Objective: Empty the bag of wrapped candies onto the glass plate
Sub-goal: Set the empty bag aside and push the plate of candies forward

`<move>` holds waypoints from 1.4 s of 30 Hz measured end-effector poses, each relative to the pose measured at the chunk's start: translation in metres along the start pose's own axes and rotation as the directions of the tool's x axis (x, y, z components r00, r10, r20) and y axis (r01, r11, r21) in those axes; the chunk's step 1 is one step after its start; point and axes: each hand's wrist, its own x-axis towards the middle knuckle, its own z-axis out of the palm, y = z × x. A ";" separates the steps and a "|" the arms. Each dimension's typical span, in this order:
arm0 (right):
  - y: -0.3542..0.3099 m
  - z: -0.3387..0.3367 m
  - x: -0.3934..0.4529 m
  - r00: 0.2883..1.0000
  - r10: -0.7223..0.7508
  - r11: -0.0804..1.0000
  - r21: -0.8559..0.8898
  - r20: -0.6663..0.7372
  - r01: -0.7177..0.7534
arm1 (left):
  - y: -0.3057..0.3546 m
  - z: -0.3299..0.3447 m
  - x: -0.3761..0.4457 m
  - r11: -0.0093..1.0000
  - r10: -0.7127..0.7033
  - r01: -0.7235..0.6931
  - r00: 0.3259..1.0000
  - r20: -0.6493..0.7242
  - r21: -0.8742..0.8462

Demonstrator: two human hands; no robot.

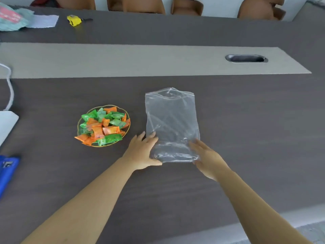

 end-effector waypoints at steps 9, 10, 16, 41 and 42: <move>0.008 -0.007 0.008 0.992 0.100 0.992 -0.068 -0.074 -0.105 | 0.012 -0.014 0.012 0.995 0.059 -0.064 0.996 -0.063 -0.078; 0.002 -0.012 0.007 0.991 0.086 0.995 -0.036 -0.104 -0.090 | 0.011 -0.020 0.007 0.990 0.071 -0.084 0.991 -0.116 -0.115; -0.066 -0.023 0.016 0.971 -0.096 0.995 -0.001 -0.220 0.098 | -0.031 -0.059 -0.038 0.978 -0.107 0.032 0.923 -0.369 -0.204; -0.183 0.025 0.173 0.988 -0.087 0.993 -0.090 -0.127 0.076 | -0.200 -0.082 0.022 0.905 -0.410 0.380 0.899 -0.154 -0.194; -0.184 0.021 0.184 0.989 -0.079 0.995 -0.075 -0.128 0.070 | -0.205 -0.085 0.033 0.902 -0.415 0.384 0.897 -0.151 -0.198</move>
